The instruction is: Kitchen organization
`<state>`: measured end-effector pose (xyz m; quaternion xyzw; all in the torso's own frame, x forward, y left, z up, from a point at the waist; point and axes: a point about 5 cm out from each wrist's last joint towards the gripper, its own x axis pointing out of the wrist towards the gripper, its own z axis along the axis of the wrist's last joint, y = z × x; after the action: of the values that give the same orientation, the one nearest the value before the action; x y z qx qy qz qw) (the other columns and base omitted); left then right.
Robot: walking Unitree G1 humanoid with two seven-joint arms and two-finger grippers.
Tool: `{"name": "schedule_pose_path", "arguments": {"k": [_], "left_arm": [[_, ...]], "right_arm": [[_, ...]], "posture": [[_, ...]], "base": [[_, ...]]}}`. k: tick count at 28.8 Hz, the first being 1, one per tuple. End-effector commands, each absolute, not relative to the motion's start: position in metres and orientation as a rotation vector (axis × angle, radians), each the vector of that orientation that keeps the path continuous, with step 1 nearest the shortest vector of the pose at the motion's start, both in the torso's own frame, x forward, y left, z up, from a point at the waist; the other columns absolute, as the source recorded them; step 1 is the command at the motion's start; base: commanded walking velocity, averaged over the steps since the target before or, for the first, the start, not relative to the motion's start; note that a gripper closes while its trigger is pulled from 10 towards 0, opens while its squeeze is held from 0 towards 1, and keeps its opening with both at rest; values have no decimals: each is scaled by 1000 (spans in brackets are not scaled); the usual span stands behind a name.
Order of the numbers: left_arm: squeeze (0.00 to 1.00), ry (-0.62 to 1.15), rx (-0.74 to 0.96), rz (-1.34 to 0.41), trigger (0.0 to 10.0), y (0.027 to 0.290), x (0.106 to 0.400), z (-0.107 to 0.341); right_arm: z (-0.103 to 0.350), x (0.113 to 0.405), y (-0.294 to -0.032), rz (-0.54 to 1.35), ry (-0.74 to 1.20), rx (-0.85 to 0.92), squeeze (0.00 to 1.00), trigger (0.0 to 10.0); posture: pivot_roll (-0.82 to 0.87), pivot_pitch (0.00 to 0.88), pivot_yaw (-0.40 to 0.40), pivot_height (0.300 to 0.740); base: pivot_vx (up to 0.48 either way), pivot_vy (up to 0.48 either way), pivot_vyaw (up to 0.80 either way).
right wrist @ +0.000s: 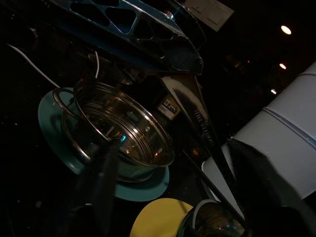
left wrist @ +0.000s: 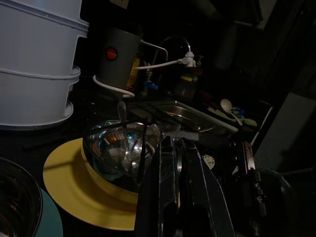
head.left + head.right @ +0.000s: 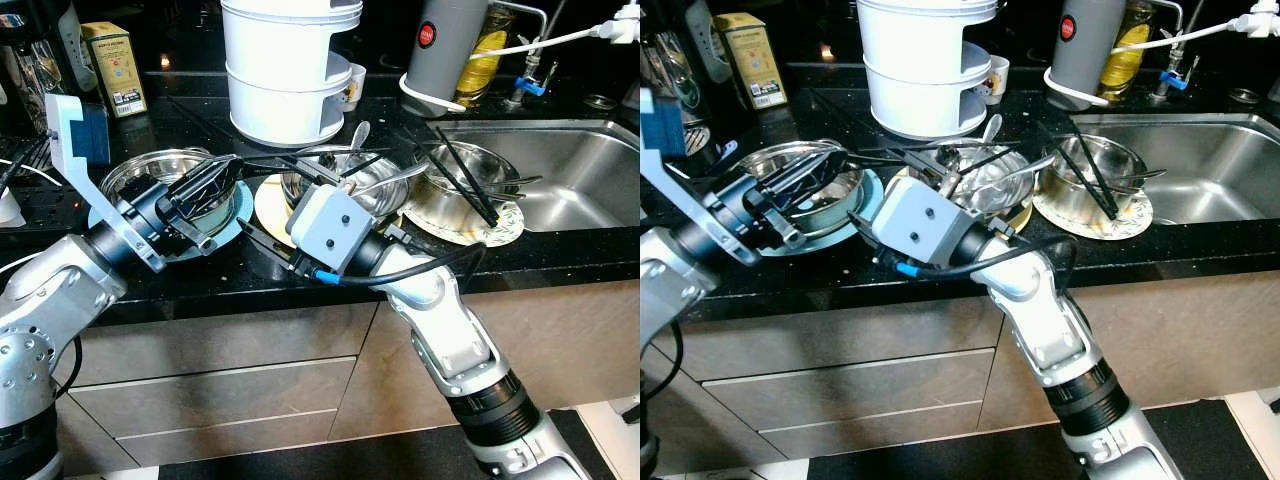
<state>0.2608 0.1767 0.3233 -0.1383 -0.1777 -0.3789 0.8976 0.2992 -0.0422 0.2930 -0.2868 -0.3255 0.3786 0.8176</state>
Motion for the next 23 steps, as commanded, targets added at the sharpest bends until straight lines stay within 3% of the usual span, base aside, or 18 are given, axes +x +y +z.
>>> {"name": "schedule_pose_path", "arguments": {"k": [1,2,23], "left_arm": [[0,-341,-267,-815,0,176,258,321],[0,-335,-263,-817,0,176,258,321],[0,-344,-262,-810,0,178,256,322]], "right_arm": [[293,300,-44,814,-687,-602,0,745],[293,300,-44,813,-686,-598,0,0],[297,301,-47,809,-687,-594,0,0]], "posture": [[-42,129,-54,740],[-42,129,-54,740],[-40,130,-54,740]], "base": [[0,0,0],[0,0,0],[0,0,0]]}}
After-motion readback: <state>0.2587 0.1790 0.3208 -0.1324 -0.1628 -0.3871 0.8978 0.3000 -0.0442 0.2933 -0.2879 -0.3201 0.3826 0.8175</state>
